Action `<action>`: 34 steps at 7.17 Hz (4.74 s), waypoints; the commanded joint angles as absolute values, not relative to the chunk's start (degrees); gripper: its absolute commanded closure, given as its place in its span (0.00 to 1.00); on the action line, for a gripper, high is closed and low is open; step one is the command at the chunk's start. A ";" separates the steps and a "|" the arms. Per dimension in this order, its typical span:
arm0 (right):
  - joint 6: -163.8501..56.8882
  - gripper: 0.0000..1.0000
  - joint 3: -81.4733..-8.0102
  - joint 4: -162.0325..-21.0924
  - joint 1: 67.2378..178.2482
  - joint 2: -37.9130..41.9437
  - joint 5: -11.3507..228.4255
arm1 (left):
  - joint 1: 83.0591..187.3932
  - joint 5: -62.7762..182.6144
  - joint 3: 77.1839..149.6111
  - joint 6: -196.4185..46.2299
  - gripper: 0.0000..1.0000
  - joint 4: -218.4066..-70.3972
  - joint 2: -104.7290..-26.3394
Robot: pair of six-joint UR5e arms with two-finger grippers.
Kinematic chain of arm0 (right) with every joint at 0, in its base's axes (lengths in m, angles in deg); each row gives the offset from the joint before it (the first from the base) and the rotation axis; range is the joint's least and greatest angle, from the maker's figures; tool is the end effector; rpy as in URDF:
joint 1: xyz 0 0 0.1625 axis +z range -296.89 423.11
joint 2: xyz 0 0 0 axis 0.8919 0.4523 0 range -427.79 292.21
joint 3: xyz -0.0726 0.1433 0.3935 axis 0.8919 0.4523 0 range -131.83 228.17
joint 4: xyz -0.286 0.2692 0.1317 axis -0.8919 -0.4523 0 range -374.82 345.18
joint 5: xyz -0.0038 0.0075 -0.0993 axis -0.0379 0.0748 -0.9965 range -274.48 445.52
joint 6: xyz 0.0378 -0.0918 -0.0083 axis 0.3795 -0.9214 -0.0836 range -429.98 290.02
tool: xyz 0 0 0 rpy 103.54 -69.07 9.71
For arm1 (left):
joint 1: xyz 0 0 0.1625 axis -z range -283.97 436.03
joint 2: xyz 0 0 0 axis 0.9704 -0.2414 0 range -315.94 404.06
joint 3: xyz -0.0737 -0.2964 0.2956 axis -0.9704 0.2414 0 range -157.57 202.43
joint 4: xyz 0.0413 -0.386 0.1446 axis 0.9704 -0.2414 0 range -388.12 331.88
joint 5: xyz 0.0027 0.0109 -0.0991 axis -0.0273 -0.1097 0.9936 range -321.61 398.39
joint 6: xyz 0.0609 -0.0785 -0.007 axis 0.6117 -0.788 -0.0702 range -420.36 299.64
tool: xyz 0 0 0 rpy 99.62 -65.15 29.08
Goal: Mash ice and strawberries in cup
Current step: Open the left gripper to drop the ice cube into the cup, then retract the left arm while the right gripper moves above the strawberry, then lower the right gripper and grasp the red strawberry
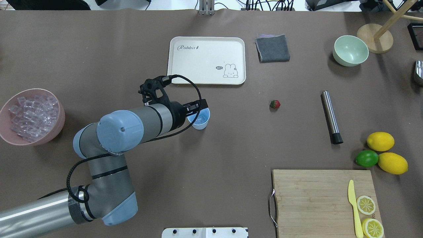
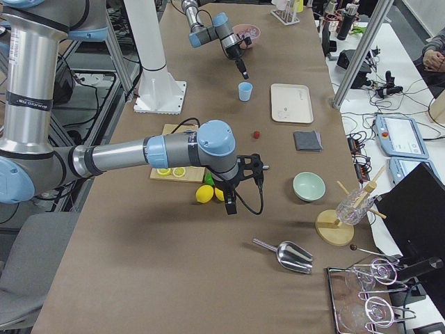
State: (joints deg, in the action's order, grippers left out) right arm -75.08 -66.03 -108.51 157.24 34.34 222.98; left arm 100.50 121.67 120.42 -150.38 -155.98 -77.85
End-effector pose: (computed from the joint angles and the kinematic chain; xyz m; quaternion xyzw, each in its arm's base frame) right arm 0.0887 -0.3972 0.5482 0.0989 -0.3948 -0.0371 0.9127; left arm 0.5255 -0.3984 0.1952 0.1773 0.6027 -0.2008 0.7516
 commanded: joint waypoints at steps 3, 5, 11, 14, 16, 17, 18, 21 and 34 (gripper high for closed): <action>-68.28 0.00 -70.55 -108.68 156.11 33.81 225.70 | 104.83 134.22 131.27 -136.62 0.01 -140.81 -71.71; -56.42 0.00 -75.30 -108.68 150.77 32.85 225.53 | 110.36 141.01 139.90 -128.53 0.01 -124.61 -69.85; -15.40 0.00 -76.20 -108.59 123.39 12.93 211.08 | 138.57 155.44 149.17 -79.25 0.01 -110.65 -45.28; -7.51 0.00 -72.26 -108.59 112.62 6.93 203.13 | 157.40 160.51 140.00 -56.64 0.01 -110.74 -37.51; -6.79 0.00 -67.27 -108.51 110.49 2.02 202.50 | 170.04 166.35 130.56 -38.08 0.01 -110.04 -38.47; -6.96 0.00 -64.28 -108.59 109.88 -0.10 202.32 | 172.60 166.44 130.10 -37.95 0.01 -109.95 -37.51; -7.75 0.00 -62.42 -108.16 109.00 -0.38 202.06 | 172.97 166.44 129.49 -37.95 0.01 -109.95 -35.50; -7.15 0.00 -53.12 -95.29 106.18 -0.29 200.13 | 172.97 173.20 124.22 -38.04 0.01 -110.83 -34.96; -4.24 0.43 -38.58 -86.89 103.10 -4.95 195.47 | 172.97 173.12 124.29 -37.95 0.01 -114.25 -32.41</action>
State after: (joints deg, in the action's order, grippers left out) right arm -4.23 -38.78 -86.89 103.26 -4.80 195.67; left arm 172.98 173.12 124.24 -37.95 -113.74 -32.90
